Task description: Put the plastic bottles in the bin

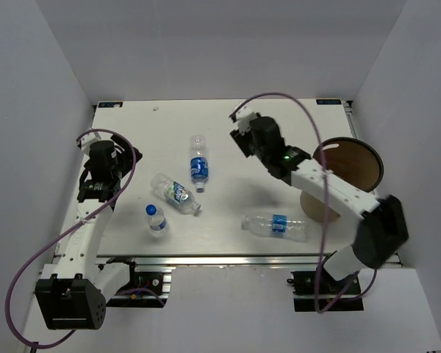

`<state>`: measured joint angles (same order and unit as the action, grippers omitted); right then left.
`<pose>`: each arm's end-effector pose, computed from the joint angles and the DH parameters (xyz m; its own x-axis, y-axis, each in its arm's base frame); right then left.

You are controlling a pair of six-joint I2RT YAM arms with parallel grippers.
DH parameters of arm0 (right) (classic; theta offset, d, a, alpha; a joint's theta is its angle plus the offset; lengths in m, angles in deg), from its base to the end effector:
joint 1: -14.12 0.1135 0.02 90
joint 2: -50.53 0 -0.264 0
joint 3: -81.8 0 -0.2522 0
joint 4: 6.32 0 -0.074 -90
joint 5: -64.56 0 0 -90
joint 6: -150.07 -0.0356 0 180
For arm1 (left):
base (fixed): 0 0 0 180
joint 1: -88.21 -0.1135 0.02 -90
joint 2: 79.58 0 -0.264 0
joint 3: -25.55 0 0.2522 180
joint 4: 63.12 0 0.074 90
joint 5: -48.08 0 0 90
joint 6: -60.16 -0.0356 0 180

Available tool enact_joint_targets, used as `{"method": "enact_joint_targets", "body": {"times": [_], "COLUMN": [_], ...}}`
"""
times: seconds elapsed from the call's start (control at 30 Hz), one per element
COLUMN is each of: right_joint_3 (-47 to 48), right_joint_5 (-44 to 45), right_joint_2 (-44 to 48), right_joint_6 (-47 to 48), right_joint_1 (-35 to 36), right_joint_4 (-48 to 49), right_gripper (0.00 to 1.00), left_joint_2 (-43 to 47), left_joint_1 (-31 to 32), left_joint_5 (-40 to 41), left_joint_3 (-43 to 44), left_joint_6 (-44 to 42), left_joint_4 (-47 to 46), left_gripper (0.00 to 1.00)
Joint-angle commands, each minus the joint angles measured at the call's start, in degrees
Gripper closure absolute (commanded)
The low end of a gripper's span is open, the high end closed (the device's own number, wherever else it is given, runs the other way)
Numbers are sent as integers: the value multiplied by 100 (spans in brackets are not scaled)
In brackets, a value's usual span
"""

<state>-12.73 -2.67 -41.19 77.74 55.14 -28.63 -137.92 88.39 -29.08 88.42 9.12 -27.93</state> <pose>0.2901 0.2341 0.2989 -0.2378 -0.5779 -0.7807 -0.4417 0.7802 -0.4429 0.2264 0.0072 0.3027 -0.2782 -0.6122 -0.7401 -0.4669 0.7596 -0.4528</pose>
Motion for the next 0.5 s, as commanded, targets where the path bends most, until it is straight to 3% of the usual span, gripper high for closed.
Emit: {"method": "enact_joint_targets", "body": {"times": [0.0, 0.1, 0.3, 0.4, 0.47], "right_joint_3": [205, -252, -675, -737, -667], "right_joint_5": [-35, 121, 1298, 1432, 1511], "right_joint_2": [1555, 2550, 3441, 3442, 3416], "right_joint_6": [105, -140, -291, -588, -1131], "right_joint_1": [-23, -329, -1243, -2103, -2308], "right_joint_4": [1327, 2252, 2560, 2264, 1781], "right_gripper": [69, 67, 66, 66, 64], "left_joint_2": [104, 87, 60, 69, 87], "left_joint_1": [8, 17, 16, 17, 17], "left_joint_5": [-18, -71, -238, -300, -265], "left_joint_3": [47, 47, 20, 21, 12], "left_joint_6": [-20, -29, -38, -20, -11], "left_joint_4": [10, -25, -95, -121, -122], "left_gripper": [2, 2, 2, 2, 2]}}
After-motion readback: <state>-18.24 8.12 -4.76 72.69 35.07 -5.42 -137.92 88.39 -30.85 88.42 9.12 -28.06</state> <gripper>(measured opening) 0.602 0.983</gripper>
